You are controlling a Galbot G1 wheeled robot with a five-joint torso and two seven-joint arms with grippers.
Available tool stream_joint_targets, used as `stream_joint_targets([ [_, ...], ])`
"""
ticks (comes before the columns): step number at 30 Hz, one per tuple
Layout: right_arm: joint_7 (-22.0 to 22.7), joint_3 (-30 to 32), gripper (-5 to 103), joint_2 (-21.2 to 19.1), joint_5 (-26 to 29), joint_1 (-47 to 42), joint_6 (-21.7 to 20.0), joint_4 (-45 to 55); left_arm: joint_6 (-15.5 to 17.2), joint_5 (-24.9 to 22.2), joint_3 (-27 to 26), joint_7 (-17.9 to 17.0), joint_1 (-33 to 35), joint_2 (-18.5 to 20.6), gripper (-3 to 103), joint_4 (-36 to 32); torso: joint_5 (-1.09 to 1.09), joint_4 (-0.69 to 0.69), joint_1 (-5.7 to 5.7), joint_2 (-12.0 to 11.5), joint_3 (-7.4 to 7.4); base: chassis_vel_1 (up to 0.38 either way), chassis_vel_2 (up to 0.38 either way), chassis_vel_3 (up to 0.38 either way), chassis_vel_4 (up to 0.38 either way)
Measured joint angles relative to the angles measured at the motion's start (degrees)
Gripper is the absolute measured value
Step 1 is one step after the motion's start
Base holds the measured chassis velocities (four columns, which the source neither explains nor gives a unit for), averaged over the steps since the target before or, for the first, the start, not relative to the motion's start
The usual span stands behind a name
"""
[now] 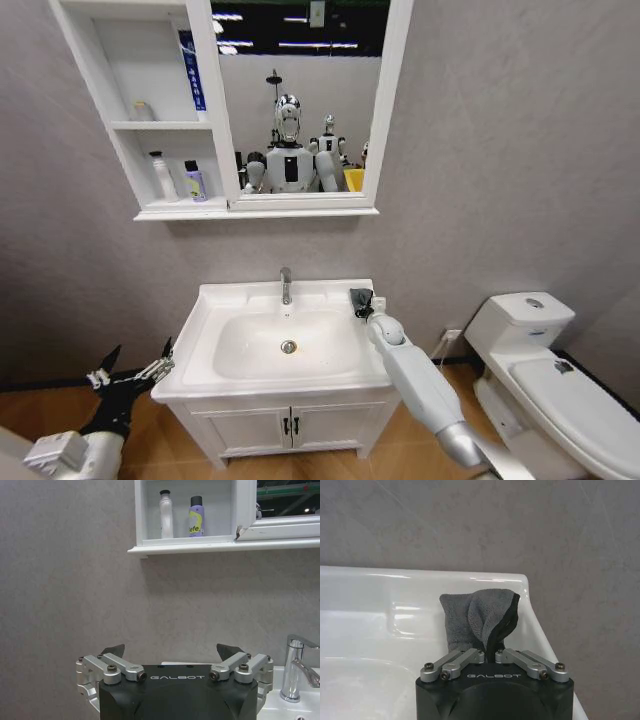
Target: Move facial cleanser and shampoo from washbasin to cabinet, then wipe washbasin with towel.
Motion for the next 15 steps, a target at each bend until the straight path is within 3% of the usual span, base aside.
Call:
stream_joint_targets([
  [6,3.05,-3.12,4,-0.17,0.84,-2.71,-1.63,7.09,0.0,0.0,0.0,0.0,0.0,0.0,100,0.0,0.0,0.01,0.0,0.0,0.0,0.0,0.0,0.0,0.0],
  [15,11.42,-10.69,4,1.44,5.79,-5.32,-5.38,14.89,0.0,0.0,0.0,0.0,0.0,0.0,100,0.0,0.0,0.03,-0.01,0.0,0.0,0.0,0.0,0.0,0.0],
])
